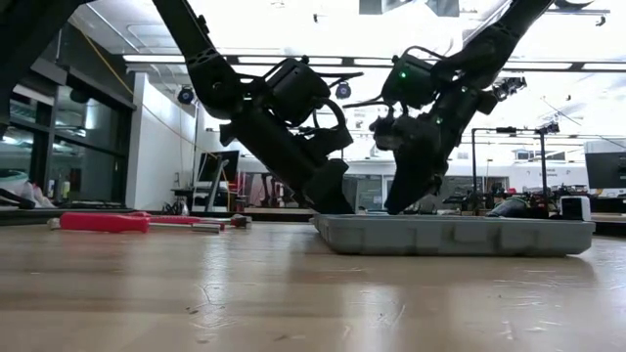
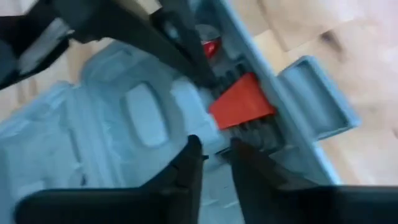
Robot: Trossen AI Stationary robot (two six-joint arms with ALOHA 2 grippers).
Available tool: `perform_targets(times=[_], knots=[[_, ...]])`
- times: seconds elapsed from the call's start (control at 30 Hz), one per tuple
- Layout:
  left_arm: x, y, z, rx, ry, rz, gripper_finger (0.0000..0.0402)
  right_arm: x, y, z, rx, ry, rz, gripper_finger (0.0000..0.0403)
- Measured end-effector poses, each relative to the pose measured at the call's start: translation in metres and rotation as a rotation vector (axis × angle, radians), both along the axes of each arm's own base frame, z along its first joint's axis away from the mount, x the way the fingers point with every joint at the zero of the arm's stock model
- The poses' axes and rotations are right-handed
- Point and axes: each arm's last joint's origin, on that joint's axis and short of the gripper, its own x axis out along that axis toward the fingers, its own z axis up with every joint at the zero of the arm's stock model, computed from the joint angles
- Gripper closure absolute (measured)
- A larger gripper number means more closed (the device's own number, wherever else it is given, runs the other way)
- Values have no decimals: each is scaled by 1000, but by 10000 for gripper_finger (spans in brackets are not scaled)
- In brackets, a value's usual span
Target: Prefit tool cases
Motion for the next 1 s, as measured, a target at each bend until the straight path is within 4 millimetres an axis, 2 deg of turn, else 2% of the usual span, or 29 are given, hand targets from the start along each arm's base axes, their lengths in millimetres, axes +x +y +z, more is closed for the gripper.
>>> perform_targets(times=[0.13,0.23,0.47,1.0], knots=[[0,0,0,0,0,0,402,1,-1,1,51,-18,-14,265],[0,0,0,0,0,1,402,0,-4,1,62,-11,-95,228],[0,0,0,-1,-1,2,402,-3,-12,0,76,10,-192,167],[3,0,-1,-3,-38,7,401,-5,-10,-7,78,81,-263,158]])
